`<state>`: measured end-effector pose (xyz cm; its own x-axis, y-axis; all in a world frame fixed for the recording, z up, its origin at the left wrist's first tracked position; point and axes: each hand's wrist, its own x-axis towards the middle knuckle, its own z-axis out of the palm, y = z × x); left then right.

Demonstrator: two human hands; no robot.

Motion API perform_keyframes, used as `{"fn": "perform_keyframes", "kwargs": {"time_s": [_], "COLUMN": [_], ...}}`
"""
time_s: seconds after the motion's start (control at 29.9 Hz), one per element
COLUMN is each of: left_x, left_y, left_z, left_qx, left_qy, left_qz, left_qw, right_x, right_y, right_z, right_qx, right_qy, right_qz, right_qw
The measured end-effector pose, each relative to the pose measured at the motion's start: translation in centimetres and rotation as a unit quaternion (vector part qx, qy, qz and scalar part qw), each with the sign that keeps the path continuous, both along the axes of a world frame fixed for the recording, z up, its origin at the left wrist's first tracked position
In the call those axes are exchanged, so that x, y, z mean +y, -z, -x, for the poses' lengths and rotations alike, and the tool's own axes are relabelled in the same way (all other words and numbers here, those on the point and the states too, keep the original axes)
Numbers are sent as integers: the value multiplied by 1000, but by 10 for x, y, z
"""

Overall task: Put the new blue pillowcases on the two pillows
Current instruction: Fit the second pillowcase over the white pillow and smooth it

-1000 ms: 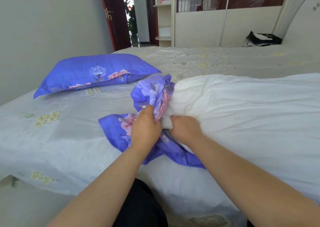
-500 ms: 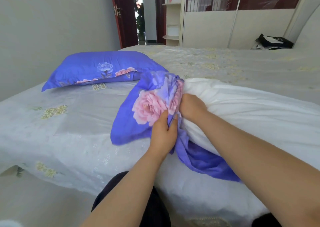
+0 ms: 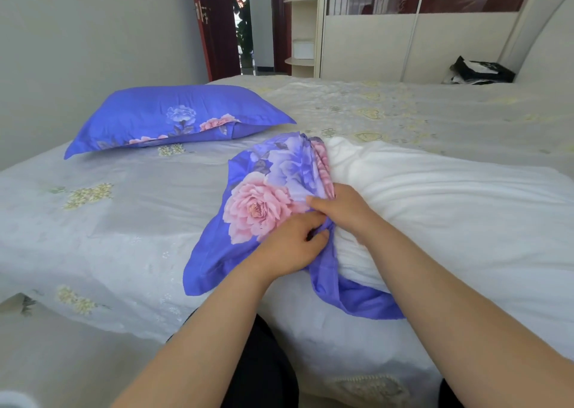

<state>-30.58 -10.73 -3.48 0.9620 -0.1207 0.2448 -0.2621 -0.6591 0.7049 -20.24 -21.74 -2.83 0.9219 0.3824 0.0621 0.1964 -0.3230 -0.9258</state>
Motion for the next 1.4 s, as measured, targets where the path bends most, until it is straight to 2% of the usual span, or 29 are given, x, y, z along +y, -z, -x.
{"fn": "perform_keyframes", "kwargs": {"time_s": [0.03, 0.07, 0.13, 0.17, 0.2, 0.23, 0.3, 0.33, 0.4, 0.47, 0.53, 0.63, 0.73, 0.83, 0.9, 1.0, 1.1, 1.2, 1.3, 1.4], "left_x": [5, 12, 37, 54, 69, 83, 102, 106, 108, 104, 95, 85, 80, 67, 62, 78, 92, 92, 89, 82], "left_y": [1, -1, -4, -4, -5, -5, -1, 0, -4, -10, -14, -23, -43, -60, -62, -48, -18, 14, 39, 52], "left_z": [-1, -1, -5, -8, -12, -17, -25, -28, -31, -33, -35, -43, -52, -61, -61, -59, -48, -33, -20, -8], "left_qx": [-9, -36, -146, -168, -125, -35, 138, 171, 150, 99, 42, -38, -101, -151, -167, -182, -159, -128, -79, -83], "left_qy": [-43, -113, -284, -347, -389, -411, -385, -358, -325, -302, -293, -333, -360, -372, -394, -424, -444, -448, -423, -389], "left_qz": [-11, -8, -29, -60, -80, -83, -54, -30, 44, 106, 96, 53, 102, 117, 92, 89, 119, 118, 75, 33], "left_qw": [999, 993, 947, 921, 909, 907, 911, 917, 933, 942, 950, 941, 922, 908, 899, 883, 874, 877, 900, 917], "right_x": [3, 3, 0, -3, -4, -6, -6, -5, -5, -3, -2, -2, -7, -22, -44, -91, -133, -140, -135, -123], "right_y": [2, 5, 6, 7, 7, 9, 7, 5, -1, -8, -13, -10, 10, 36, 41, 25, 15, 28, 28, 3], "right_z": [-1, -1, -1, 0, 2, 3, 9, 12, 20, 33, 48, 66, 84, 96, 96, 85, 76, 75, 82, 79], "right_qx": [-36, -22, 66, 115, 151, 174, 197, 204, 219, 228, 226, 174, 145, 85, 37, -110, -169, -146, -147, -267], "right_qy": [65, 119, 166, 162, 154, 149, 150, 153, 140, 96, 60, 21, -36, 32, 92, 237, 341, 366, 387, 407], "right_qz": [12, -30, -165, -213, -236, -253, -291, -312, -353, -365, -333, -227, -144, -47, -26, 2, -28, 4, 88, 141], "right_qw": [997, 992, 970, 957, 948, 940, 924, 915, 899, 897, 913, 958, 978, 995, 995, 965, 924, 919, 906, 862]}}
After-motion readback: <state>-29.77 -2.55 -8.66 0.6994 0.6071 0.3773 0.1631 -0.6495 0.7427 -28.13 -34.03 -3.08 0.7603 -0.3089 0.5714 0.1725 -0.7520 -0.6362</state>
